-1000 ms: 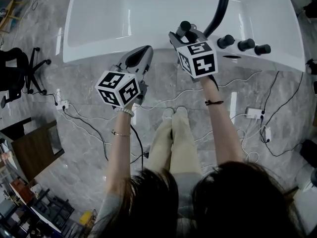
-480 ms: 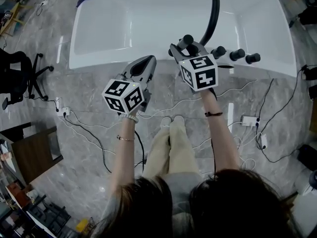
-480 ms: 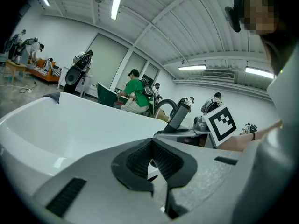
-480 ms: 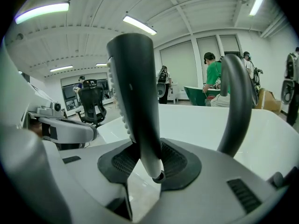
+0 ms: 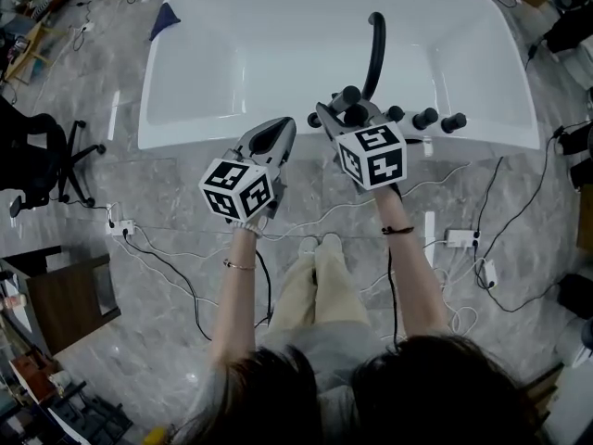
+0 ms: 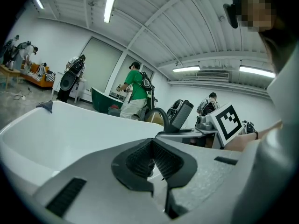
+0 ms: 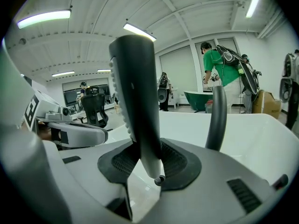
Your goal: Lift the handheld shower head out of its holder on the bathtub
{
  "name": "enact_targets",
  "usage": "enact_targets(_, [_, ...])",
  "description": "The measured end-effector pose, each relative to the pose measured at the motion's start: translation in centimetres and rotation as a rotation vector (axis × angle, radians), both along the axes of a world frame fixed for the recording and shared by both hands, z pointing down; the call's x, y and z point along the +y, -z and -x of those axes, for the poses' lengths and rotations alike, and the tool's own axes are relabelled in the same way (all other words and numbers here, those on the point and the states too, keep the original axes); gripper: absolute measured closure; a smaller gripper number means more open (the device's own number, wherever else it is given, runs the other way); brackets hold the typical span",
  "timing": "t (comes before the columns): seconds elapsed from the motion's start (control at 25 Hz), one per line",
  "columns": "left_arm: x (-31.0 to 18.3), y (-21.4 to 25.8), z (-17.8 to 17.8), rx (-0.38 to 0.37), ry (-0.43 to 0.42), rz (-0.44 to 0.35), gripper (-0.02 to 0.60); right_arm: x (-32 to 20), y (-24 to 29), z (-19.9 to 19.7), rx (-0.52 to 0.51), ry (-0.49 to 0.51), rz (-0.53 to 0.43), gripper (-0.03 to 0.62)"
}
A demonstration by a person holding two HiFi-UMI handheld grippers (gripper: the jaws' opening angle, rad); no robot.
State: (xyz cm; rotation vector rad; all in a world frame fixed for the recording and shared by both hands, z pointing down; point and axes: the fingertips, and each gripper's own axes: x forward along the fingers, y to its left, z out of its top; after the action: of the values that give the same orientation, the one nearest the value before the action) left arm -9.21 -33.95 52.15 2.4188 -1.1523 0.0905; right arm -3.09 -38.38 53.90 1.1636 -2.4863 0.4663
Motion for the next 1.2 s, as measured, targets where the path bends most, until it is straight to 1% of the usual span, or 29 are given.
enact_targets(0.36, [1.4,4.1,-2.0,0.003,-0.019,-0.032,0.575,1.4,5.9,-2.1,-0.053,-0.013,-0.045,0.462])
enact_targets(0.64, [2.4,7.8,-3.6,0.0,-0.05,-0.081,0.575,2.6,10.5,-3.5,-0.071,-0.007,-0.092,0.462])
enact_targets(0.88, [3.4,10.3,-4.8,-0.007,-0.075,-0.12,0.575,3.6,13.1,-4.4,-0.078,-0.005,-0.119,0.462])
enact_targets(1.2, [5.1,13.8,-5.4,-0.007,-0.092,-0.175,0.575,5.4,16.9,-5.4,-0.1,-0.019,-0.162,0.462])
